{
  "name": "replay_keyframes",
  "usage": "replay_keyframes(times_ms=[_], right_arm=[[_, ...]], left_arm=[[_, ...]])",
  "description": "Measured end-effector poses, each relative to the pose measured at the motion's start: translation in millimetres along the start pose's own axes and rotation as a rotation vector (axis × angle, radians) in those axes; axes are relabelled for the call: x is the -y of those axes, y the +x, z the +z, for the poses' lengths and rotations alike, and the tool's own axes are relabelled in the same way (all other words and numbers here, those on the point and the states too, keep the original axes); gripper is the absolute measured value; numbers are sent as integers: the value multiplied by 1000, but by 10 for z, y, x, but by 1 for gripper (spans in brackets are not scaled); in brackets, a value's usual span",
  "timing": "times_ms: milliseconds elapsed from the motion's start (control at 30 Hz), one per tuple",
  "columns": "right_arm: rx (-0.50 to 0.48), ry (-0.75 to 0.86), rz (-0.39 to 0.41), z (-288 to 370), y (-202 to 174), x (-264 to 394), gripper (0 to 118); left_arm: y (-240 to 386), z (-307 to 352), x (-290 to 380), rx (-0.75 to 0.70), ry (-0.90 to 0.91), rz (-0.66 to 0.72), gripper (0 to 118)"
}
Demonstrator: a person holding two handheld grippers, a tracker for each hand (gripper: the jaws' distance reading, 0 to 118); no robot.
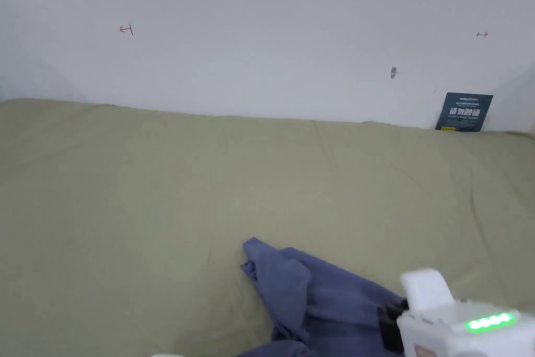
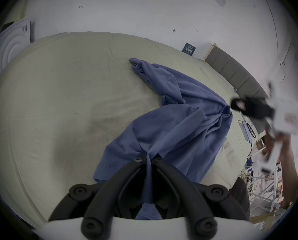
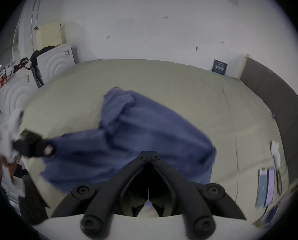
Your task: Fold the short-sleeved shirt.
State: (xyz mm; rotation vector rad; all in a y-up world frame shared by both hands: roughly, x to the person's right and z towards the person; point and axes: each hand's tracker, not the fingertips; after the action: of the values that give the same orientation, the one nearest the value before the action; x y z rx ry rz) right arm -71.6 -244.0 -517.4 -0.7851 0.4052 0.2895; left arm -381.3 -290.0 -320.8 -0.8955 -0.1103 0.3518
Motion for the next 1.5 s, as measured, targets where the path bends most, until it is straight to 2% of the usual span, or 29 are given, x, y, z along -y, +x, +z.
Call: replay_keyframes(times_ms=[33,67,100,167,300,367,400,433,467,500,533,567,633,733,867,900,1033,1133,1267,1300,1367,1500], right_arm=[[2,-24,13,-188,54,-130,82],[-2,-77,29,-384,110,-231,118],[-14,-99,38,-579,156,-304,116],[24,-151,31,-849,193,-454,116],[-1,-187,-13,-1202,241,-600,116],[-25,-251,12,-1278,206,-603,116],[-26,-289,35,-1333,157,-590,114],[-32,-318,71,-1373,100,-572,105],[-32,-294,73,-1345,62,-553,78],[-105,-292,29,-1378,144,-553,51],[-184,-293,-54,-1311,172,-588,18],[-129,-256,-62,-1222,152,-613,5],[-58,-168,10,-917,124,-691,5],[-51,-143,14,-536,160,-735,5],[-25,-65,-41,-65,615,-865,5],[-22,-49,-49,151,617,-858,5],[46,44,-74,743,1016,-883,5],[55,106,-143,1179,1315,-848,5],[85,157,-125,1675,1420,-742,5],[98,187,-125,1907,1329,-689,5],[85,227,-146,2158,1356,-687,5],[90,307,-147,2676,1337,-819,5]], left_arm=[[-8,2,-12,4,4,3,3],[-17,4,-29,12,1,6,3],[-18,-2,-43,15,-2,4,3],[-11,-6,-58,13,3,-9,3],[-38,-29,-110,25,1,-1,3],[-41,-47,-128,18,-1,-3,3],[-48,-61,-136,20,-5,-4,3],[-48,-73,-139,19,-11,-3,3],[-46,-68,-134,16,-12,-1,3],[-45,-62,-131,16,-14,-2,3],[-46,-57,-133,15,-19,0,3],[-54,-48,-135,22,-20,9,3],[-71,-2,-152,32,-23,30,3],[-83,165,-190,33,-3,51,3],[-129,532,-306,0,61,67,3],[-153,656,-349,-20,87,71,3],[-279,1144,-548,-124,153,40,3],[-272,1433,-682,-197,183,4,3],[-317,1650,-846,-201,204,2,3],[-322,1732,-906,-204,227,7,3],[-258,1912,-1057,-205,272,3,3],[106,2373,-1356,-229,362,-80,3]])
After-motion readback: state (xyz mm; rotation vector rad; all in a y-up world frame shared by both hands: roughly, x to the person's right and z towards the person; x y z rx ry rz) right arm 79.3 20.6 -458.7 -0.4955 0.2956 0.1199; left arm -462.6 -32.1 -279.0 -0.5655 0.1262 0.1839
